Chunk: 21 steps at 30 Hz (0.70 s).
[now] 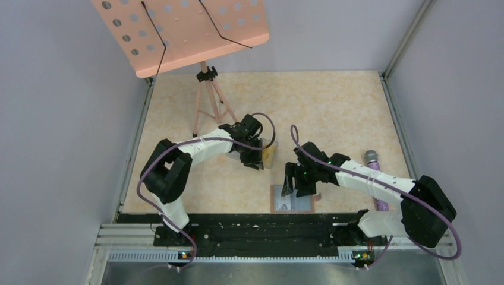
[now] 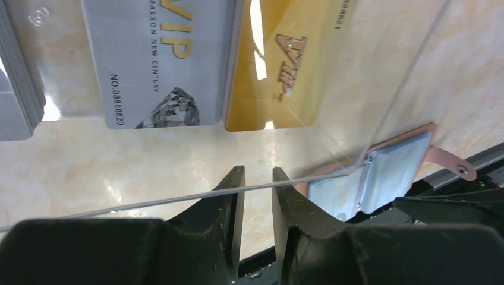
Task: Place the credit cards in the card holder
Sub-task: Move the storage box to the center of the board, then close the card holder at the center of the board.
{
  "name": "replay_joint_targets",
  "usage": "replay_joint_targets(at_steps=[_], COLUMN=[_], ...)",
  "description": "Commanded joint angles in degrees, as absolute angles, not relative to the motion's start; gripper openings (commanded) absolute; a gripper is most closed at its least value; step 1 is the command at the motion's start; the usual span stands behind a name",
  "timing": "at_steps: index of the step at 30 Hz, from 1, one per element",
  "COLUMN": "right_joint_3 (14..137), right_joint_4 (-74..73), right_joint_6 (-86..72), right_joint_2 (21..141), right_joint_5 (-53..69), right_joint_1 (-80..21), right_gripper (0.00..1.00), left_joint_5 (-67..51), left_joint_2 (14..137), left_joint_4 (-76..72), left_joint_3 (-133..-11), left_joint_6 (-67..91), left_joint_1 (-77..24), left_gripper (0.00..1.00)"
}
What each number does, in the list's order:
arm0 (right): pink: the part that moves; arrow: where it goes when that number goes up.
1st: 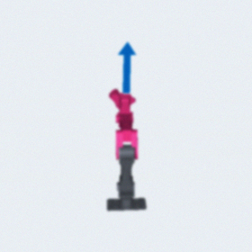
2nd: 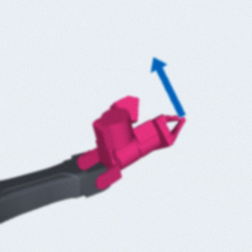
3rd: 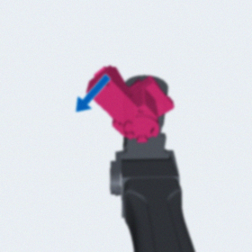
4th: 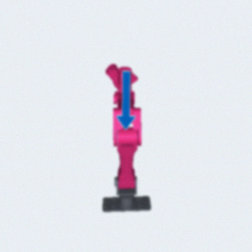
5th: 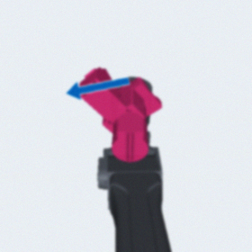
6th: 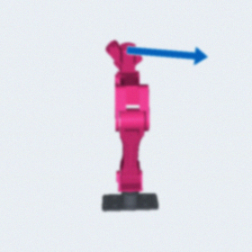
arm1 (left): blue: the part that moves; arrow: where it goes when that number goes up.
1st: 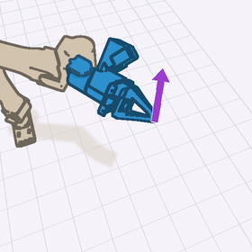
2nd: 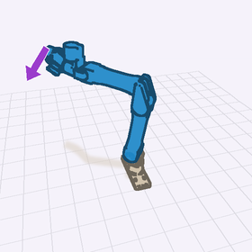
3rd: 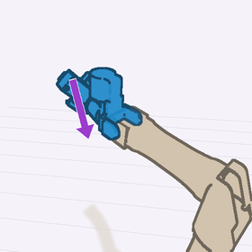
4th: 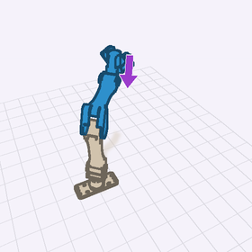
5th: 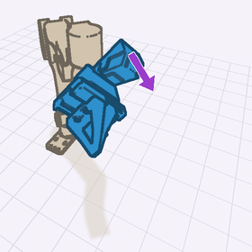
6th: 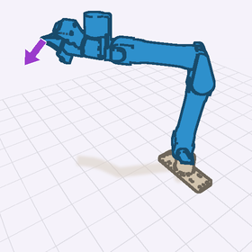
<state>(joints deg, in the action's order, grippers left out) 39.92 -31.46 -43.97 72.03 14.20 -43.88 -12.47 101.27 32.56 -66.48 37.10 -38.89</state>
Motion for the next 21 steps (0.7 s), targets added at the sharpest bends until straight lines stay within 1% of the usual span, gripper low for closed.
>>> replay_joint_targets(at_steps=[1,3,7,9,11,12,15,18,19,21], right_joint_3=[40.91,40.16,37.55,36.15,34.89,34.22,32.1,29.94,29.47,28.54], right_joint_4=[-32.6,-32.46,-31.64,-31.55,-31.6,-31.64,-31.74,-31.58,-31.49,-31.35], right_joint_6=[-43.07,-42.87,-42.59,-42.31,-41.87,-41.59,-41.02,-41.2,-41.33,-41.52], right_joint_2=[70.34,70.26,69.38,68.34,66.95,66.37,65.24,65.46,65.74,66.4], right_joint_5=[12.97,12.81,13.66,14.24,14.83,14.89,15.03,14.79,14.6,14.02], right_joint_1=[-44.57,-44.38,-42.69,-41.17,-39.55,-38.86,-37.22,-36.55,-36.44,-36.35], right_gripper=[0.62,0.59,0.44,0.37,0.33,0.29,0.16,0.02,0.0,0.0], left_joint_5=[-15.19,-17.07,-22.58,-24.86,-25.72,-26.32,-28.58,-29.54,-29.75,-30.03], left_joint_2=[99.55,96.64,89.47,86.36,84.26,83.71,84.07,86.49,87.74,90.08], left_joint_4=[31.75,29.01,18.6,12.34,7.16,3.79,-5.09,-10.01,-10.97,-13.32], left_joint_3=[-68.05,-64.22,-52.22,-46.08,-41.16,-39.07,-34.55,-32.79,-32.75,-32.77], left_joint_6=[35.34,37.09,45.05,49.38,53.19,54.96,59.34,61.69,62.23,63.24], left_joint_1=[-39.12,-39.27,-40.05,-40.82,-41.71,-42.15,-43.31,-44.37,-44.77,-45.51], left_gripper=[0.3,0.33,0.38,0.43,0.48,0.51,0.52,0.52,0.52,0.52])
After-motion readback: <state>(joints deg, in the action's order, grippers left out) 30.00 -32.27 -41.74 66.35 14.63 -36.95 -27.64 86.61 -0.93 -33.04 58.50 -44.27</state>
